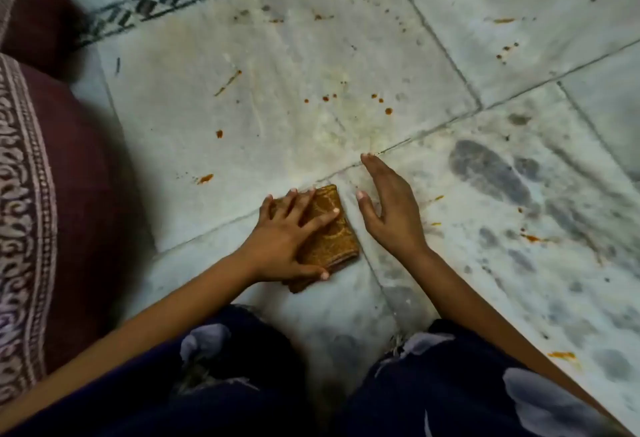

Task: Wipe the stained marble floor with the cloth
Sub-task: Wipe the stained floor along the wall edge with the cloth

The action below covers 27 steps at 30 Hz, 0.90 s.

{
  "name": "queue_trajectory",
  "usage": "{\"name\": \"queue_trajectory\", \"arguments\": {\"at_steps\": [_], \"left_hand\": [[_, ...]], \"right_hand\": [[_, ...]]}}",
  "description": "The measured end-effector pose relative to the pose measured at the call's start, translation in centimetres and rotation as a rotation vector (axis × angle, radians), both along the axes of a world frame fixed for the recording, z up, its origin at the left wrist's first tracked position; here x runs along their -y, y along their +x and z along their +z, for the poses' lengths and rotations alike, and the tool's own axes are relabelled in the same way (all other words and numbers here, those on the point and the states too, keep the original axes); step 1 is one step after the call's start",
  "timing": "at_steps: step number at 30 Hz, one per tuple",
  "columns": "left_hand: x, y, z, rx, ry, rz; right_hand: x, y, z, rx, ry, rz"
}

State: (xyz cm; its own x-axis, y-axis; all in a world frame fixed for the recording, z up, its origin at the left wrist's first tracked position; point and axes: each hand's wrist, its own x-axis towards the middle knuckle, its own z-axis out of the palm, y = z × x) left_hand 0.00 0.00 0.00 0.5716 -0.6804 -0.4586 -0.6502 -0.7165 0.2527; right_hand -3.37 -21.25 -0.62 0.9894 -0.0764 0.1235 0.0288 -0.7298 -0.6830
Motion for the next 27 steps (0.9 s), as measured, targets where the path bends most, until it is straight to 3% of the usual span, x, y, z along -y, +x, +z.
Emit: {"name": "queue_trajectory", "arguments": {"at_steps": [8, 12, 21, 27], "left_hand": [[1.7, -0.2, -0.8, 0.223, -0.015, 0.023], [1.2, -0.5, -0.5, 0.149, -0.083, 0.107], [-9.3, 3.8, 2.2, 0.209, -0.235, 0.651], [-14.1, 6.8, 1.0, 0.271, -0.188, 0.840]], "right_hand": [[-0.3, 0.0, 0.9, -0.002, -0.070, 0.066], [-1.0, 0.2, 0.7, -0.007, -0.070, 0.082], [-4.7, 4.5, 1.1, -0.014, -0.116, 0.179], [-6.9, 7.2, 0.0, -0.189, -0.348, 0.314]]}}
